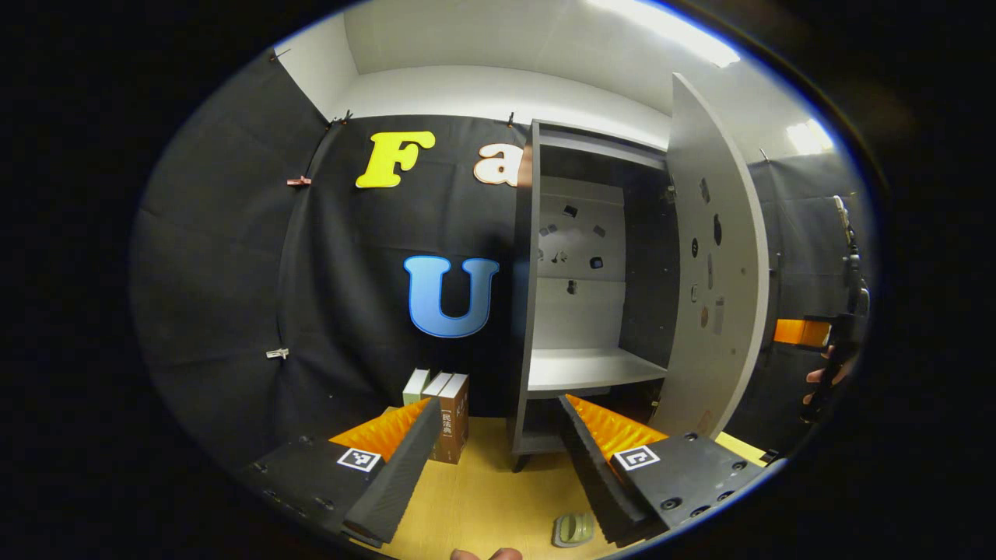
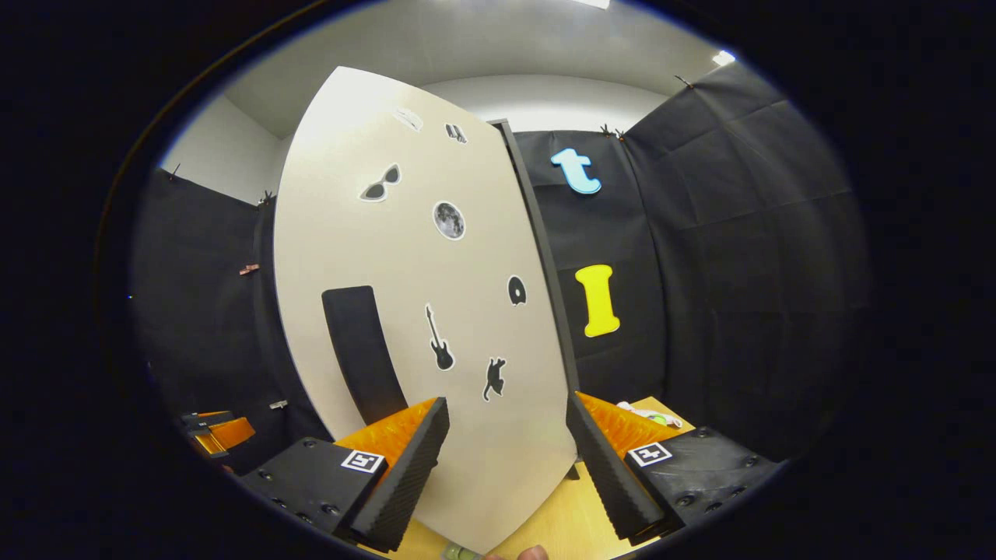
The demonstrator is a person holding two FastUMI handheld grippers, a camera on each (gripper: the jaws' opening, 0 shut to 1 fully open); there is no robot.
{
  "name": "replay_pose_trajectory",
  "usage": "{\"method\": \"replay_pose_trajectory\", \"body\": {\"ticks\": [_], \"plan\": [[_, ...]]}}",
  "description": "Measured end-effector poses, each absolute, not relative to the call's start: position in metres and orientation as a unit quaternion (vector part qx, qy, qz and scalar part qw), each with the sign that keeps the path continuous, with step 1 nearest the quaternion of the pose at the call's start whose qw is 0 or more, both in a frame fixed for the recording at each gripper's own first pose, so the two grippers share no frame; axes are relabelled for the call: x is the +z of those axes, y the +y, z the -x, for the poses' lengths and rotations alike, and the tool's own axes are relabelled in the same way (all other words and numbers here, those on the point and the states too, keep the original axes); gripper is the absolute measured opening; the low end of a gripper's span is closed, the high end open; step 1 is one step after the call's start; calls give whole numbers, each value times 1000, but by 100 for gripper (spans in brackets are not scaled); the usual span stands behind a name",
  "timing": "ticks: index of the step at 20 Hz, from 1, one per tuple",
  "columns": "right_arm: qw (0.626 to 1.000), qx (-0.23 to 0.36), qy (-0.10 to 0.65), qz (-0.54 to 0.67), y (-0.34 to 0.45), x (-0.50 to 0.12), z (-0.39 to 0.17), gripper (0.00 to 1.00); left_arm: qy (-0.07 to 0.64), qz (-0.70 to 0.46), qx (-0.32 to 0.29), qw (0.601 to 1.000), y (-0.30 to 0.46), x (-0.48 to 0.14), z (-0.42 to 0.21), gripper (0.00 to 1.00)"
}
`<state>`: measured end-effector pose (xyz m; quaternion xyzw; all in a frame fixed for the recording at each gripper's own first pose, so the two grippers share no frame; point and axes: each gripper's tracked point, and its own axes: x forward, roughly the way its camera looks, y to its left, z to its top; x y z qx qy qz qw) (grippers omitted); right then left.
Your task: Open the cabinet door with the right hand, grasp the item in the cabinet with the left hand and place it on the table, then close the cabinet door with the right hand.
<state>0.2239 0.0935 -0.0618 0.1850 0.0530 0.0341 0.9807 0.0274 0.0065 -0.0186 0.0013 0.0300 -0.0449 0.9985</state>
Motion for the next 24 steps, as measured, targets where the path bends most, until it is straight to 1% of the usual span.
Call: {"method": "replay_pose_trajectory", "body": {"ticks": [6, 14, 24], "plan": [[979, 73, 48, -183, 141, -54, -250, 97, 30, -2, -34, 999, 19, -18, -28, 93], [978, 104, 40, -176, 186, -49, -275, 97, 39, 0, -19, 999, 39, -27, -30, 93], [973, 137, 61, -173, 236, -55, -296, 98, 40, -5, -13, 999, 48, -27, -37, 93]]}}
